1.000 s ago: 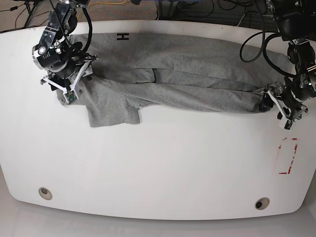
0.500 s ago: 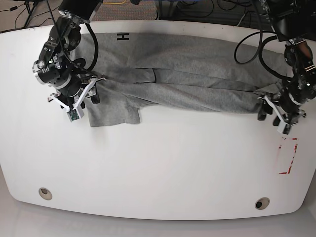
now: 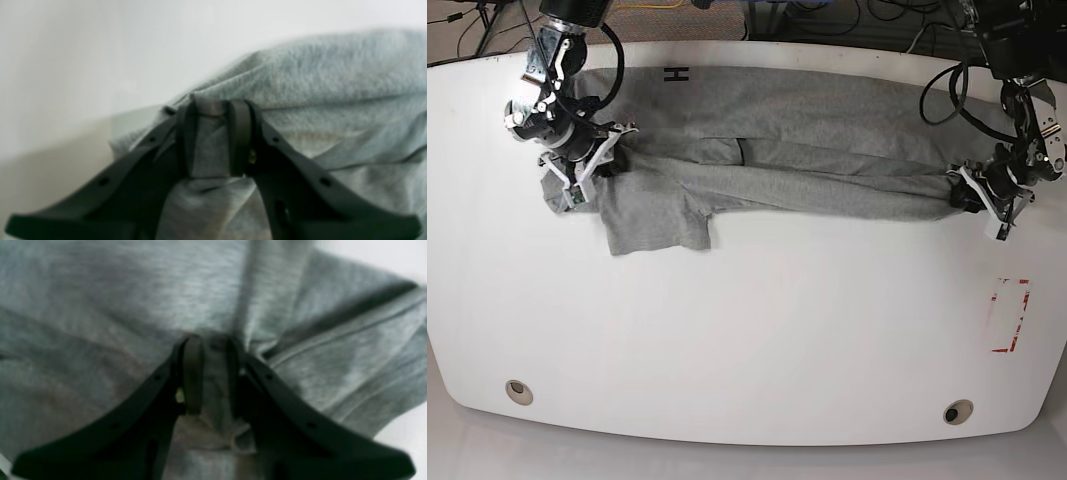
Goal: Layout the t-shirt on the table in an organized manner, then fold the t-shirt properly
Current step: 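Lay the folded half down and open both grippers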
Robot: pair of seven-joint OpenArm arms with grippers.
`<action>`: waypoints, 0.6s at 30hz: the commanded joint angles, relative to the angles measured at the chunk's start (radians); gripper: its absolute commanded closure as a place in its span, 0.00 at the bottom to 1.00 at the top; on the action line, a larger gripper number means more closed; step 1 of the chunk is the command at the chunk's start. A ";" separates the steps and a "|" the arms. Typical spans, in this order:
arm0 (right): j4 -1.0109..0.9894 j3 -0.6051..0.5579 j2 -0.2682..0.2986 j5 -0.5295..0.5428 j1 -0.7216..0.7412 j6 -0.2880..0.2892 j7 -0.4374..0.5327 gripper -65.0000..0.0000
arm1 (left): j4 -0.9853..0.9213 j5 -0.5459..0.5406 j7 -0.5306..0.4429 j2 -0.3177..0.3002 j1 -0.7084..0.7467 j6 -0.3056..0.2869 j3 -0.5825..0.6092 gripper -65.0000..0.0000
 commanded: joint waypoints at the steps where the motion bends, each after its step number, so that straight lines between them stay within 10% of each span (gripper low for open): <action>1: -0.063 0.000 0.035 -0.016 0.016 -0.004 0.032 0.81 | 0.009 0.010 0.001 -0.020 -0.008 0.002 -0.003 0.79; 18: -0.401 -0.001 0.142 -0.017 0.249 -0.004 0.147 0.81 | -0.045 0.010 0.001 -0.015 -0.148 0.002 0.076 0.79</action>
